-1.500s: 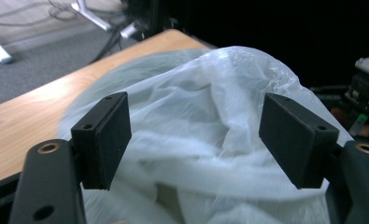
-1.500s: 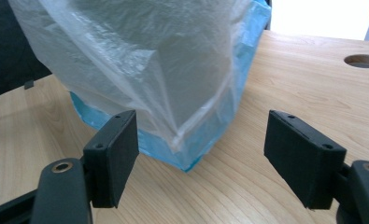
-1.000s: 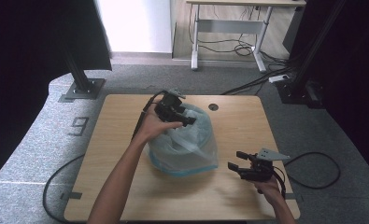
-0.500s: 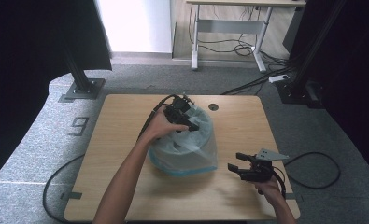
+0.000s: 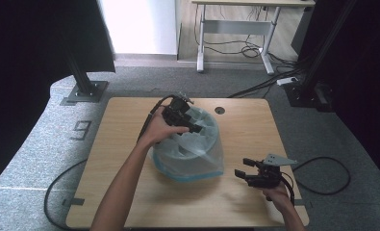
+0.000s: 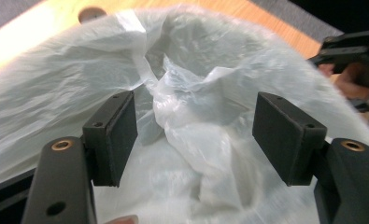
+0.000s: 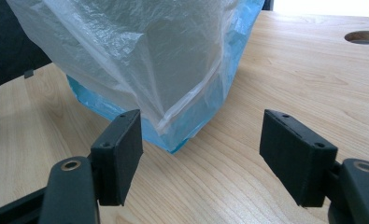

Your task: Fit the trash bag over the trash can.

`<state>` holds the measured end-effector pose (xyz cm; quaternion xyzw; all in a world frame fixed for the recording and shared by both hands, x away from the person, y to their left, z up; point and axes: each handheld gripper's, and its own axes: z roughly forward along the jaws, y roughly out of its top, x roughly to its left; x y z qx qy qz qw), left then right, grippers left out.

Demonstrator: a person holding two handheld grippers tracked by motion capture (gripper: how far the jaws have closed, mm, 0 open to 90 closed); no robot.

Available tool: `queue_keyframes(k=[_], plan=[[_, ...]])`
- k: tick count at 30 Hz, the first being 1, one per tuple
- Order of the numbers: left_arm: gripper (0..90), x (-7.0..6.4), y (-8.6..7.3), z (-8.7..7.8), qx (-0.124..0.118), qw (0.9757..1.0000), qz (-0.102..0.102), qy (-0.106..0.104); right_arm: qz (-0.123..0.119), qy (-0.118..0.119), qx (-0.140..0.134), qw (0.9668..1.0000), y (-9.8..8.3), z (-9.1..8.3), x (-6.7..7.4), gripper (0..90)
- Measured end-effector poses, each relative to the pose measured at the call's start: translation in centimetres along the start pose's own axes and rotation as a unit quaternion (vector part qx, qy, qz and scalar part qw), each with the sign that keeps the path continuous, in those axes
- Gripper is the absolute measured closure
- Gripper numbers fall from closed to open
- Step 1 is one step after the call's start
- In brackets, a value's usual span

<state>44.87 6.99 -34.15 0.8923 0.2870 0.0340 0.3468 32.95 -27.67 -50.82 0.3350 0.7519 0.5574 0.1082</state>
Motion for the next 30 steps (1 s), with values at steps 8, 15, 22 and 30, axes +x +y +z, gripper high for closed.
queue_keyframes(k=[8, 15, 22, 30], plan=[[30.5, -1.3, -2.3, -2.0, 0.005, 0.9997, 0.02, -0.01, 0.0, 0.0, 0.003, 1.0, -0.1, 0.1, 0.0, 29.0], [28.6, -1.6, -2.7, -0.3, 0.054, 0.998, 0.031, -0.012, -0.001, 0.001, 0.009, 1.0, -0.2, 0.2, 0.2, 29.1], [28.8, -1.4, -2.5, 1.4, 0.093, 0.9954, 0.022, -0.011, 0.001, 0.0, 0.009, 1.0, -0.4, 0.1, 0.0, 29.0], [28.5, -1.3, -2.0, 2.2, 0.121, 0.9925, 0.017, -0.011, 0.002, 0.003, 0.009, 1.0, -0.4, -0.1, -0.1, 29.1]])
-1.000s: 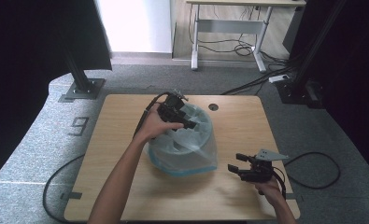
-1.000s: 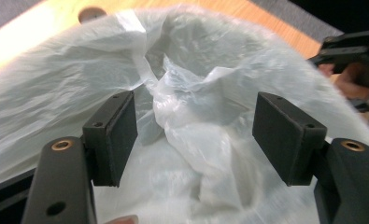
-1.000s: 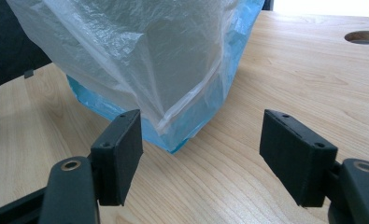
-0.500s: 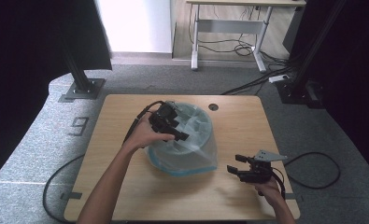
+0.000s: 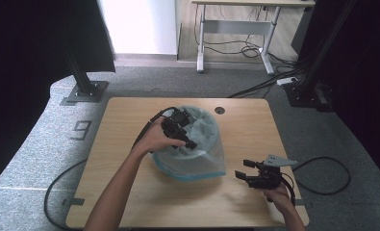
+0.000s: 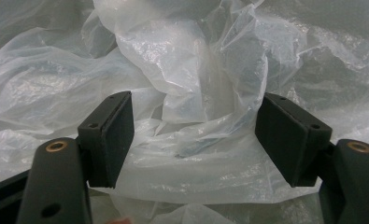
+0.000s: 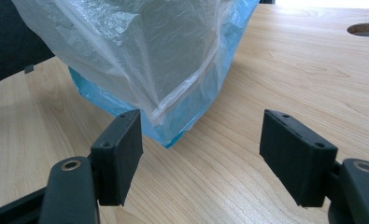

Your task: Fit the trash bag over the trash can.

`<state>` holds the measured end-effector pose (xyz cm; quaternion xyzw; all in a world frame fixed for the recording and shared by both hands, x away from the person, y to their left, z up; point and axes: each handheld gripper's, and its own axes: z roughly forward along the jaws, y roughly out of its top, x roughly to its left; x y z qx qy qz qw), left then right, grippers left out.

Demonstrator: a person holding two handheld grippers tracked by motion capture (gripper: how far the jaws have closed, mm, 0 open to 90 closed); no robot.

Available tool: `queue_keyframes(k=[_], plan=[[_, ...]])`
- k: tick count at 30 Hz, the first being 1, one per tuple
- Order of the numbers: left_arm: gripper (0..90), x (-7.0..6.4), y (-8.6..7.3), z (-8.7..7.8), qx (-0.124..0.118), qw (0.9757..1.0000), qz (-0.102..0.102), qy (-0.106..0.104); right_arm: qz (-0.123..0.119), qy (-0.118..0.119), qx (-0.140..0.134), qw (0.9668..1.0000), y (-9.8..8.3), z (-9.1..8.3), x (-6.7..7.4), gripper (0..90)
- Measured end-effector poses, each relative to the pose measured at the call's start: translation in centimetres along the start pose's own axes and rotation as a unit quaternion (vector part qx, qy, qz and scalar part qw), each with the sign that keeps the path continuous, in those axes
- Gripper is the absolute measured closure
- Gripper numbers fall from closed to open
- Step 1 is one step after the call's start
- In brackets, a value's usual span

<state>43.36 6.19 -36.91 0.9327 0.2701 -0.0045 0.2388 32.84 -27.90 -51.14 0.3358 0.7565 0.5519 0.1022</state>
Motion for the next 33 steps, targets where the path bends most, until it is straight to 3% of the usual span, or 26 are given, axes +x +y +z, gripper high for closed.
queue_keyframes(k=[3, 7, 9, 13, 15, 27, 33], plan=[[28.8, -0.1, -0.1, -0.2, -0.013, 0.9999, -0.003, 0.006, -0.001, 0.0, 0.002, 1.0, 0.0, 0.0, 0.0, 29.0], [27.6, -0.4, -1.0, -1.8, -0.061, 0.9981, -0.003, 0.007, -0.001, -0.002, 0.001, 1.0, 0.0, -0.1, -0.1, 29.0], [25.6, -0.6, -1.6, -2.9, -0.09, 0.9959, 0.001, 0.012, -0.001, -0.003, 0.0, 1.0, 0.0, -0.1, -0.1, 29.0], [23.4, -0.9, -3.0, -4.7, -0.151, 0.9884, -0.002, 0.017, 0.0, -0.006, 0.001, 1.0, -0.1, -0.2, -0.2, 29.0], [22.8, -1.1, -3.8, -5.3, -0.17, 0.9852, -0.005, 0.022, -0.001, -0.008, 0.002, 1.0, -0.1, -0.2, -0.2, 28.9], [22.2, -2.6, -9.2, -7.1, -0.219, 0.9745, -0.012, 0.046, -0.004, -0.011, 0.006, 0.9999, -0.1, -0.1, -0.1, 28.8], [21.7, -3.2, -12.5, -7.6, -0.228, 0.9719, -0.018, 0.057, -0.004, -0.014, 0.01, 0.9998, -0.3, -0.1, -0.1, 28.7]])
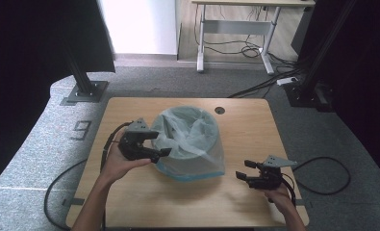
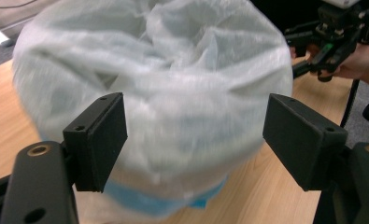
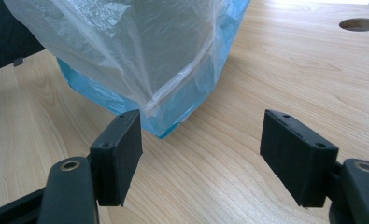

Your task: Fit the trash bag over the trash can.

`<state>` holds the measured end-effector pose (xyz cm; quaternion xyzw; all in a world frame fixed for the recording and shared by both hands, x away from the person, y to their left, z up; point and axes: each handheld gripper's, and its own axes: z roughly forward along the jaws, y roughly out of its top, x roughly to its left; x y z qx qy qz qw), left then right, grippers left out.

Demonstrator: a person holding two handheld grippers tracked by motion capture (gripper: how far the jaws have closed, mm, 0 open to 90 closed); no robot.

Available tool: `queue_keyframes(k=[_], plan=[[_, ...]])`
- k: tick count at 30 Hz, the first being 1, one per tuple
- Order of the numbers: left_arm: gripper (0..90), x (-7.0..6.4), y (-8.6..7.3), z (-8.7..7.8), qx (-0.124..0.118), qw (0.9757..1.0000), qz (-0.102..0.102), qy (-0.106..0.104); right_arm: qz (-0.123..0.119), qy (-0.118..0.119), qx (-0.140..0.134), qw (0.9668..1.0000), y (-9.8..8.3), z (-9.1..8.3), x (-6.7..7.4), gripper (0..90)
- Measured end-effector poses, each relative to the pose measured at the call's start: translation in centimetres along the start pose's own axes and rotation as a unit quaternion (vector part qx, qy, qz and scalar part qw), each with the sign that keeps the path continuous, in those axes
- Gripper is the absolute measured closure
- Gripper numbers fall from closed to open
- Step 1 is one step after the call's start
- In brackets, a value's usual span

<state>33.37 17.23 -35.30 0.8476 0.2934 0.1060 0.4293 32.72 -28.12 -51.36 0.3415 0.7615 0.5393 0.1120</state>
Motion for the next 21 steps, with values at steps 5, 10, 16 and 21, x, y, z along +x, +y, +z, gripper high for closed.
queue_keyframes(k=[5, 10, 16, 21], plan=[[21.5, 0.4, -2.3, -1.0, 0.002, 0.9998, -0.012, 0.017, 0.002, -0.003, 0.0, 1.0, -0.1, -0.1, -0.1, 28.7], [21.1, 1.2, -4.5, -1.3, 0.008, 0.9991, -0.032, 0.026, 0.001, -0.004, 0.004, 1.0, -0.2, 0.1, 0.0, 28.5], [21.0, 1.9, -5.7, -1.4, 0.011, 0.9984, -0.047, 0.029, 0.001, -0.005, 0.008, 0.9999, -0.2, 0.4, 0.1, 28.3], [20.9, 2.0, -5.8, -1.1, 0.015, 0.9983, -0.048, 0.029, -0.001, -0.005, 0.007, 1.0, -0.1, 0.4, 0.2, 28.0]])
